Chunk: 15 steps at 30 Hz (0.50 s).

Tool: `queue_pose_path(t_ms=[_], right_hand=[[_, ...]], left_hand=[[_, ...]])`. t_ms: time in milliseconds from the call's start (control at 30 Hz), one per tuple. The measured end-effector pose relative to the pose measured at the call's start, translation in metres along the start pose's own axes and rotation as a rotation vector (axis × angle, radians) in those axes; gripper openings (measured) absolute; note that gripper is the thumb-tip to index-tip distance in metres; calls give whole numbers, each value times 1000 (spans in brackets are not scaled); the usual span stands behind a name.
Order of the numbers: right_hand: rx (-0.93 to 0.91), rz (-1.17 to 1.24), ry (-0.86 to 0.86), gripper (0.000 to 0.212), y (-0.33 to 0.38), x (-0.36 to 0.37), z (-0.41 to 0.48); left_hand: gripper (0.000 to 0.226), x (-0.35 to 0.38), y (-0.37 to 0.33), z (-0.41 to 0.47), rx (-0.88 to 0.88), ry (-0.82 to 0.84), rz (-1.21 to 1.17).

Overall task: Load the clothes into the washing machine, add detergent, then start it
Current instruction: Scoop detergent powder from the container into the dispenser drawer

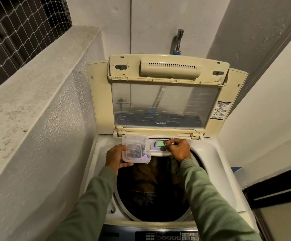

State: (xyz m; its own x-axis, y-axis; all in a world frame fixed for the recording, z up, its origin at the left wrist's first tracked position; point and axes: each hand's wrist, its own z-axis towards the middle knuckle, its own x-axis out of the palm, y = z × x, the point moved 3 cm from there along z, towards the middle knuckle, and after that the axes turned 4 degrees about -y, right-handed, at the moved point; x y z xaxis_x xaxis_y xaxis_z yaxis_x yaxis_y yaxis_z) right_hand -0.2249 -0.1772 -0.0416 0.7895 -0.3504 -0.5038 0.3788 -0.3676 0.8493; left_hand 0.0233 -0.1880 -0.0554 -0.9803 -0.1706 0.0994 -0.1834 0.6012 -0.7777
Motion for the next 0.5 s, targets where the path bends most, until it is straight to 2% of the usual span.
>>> queue_pose_path(t_ms=[200,367,500], right_hand=[[3,-43,-78,13,2,-5,0],[-7,-73,-51,15,3,-7,0],[31,118,-77,10,1,-11,1]], left_hand=[[25,0,1,0,19,5,8],[23,1,-1,-1,27,10,25],[24,3,-3,-3,38,32,11]])
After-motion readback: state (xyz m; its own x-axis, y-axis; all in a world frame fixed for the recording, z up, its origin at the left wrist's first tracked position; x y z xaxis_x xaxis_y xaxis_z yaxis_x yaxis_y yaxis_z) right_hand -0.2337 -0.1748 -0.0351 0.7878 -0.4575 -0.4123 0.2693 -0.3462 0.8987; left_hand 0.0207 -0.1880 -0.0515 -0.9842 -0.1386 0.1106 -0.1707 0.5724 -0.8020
